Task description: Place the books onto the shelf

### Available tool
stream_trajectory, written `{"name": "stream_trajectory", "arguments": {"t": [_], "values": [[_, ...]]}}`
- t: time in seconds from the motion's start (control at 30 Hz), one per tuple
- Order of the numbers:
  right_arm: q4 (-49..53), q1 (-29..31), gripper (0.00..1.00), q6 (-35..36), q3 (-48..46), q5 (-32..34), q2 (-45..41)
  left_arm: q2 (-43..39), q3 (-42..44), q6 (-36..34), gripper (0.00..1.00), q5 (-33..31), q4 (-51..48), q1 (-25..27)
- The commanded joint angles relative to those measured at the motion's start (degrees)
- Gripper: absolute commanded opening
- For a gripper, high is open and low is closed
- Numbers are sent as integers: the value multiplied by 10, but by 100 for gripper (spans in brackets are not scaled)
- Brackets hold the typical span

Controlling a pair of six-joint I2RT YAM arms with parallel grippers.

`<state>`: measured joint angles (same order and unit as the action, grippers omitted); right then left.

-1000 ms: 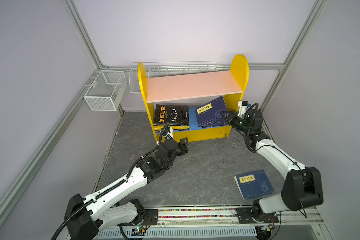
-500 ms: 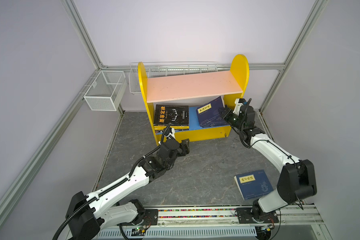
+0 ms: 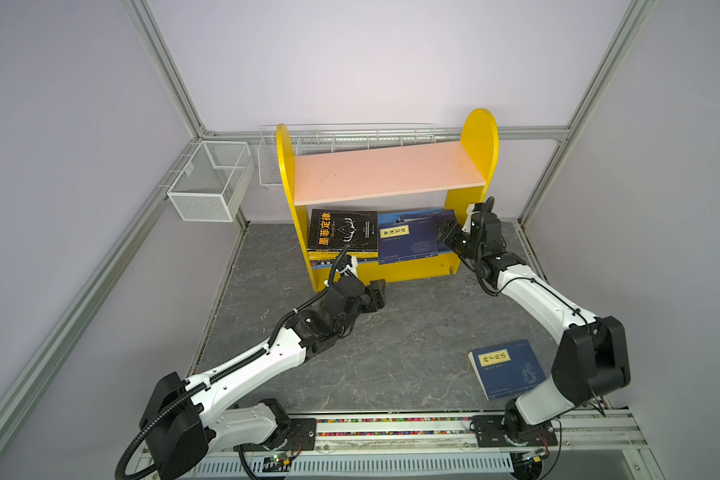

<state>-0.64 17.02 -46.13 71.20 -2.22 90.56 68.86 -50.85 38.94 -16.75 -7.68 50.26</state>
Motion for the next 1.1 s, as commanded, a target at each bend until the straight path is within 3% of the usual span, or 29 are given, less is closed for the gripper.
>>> {"name": "stream_trajectory", "arguments": {"t": [0.0,0.23,0.4,0.73,0.97,1.07], "values": [[26,-22,70,4,-9,19,-24,13,-27,5,77,10,10,-1],[11,-33,67,51,-81,-118,-86,29,-28,27,77,31,24,-16],[-17,-33,66,53,-113,-175,-98,28,-21,32,77,30,33,-18],[-39,-23,61,34,-98,-211,-39,13,-3,53,77,19,37,-20],[-42,-20,59,37,-100,-191,-22,-5,8,57,77,14,38,-24],[-63,-19,49,32,-99,-197,-8,-6,9,55,77,15,38,-25]]}}
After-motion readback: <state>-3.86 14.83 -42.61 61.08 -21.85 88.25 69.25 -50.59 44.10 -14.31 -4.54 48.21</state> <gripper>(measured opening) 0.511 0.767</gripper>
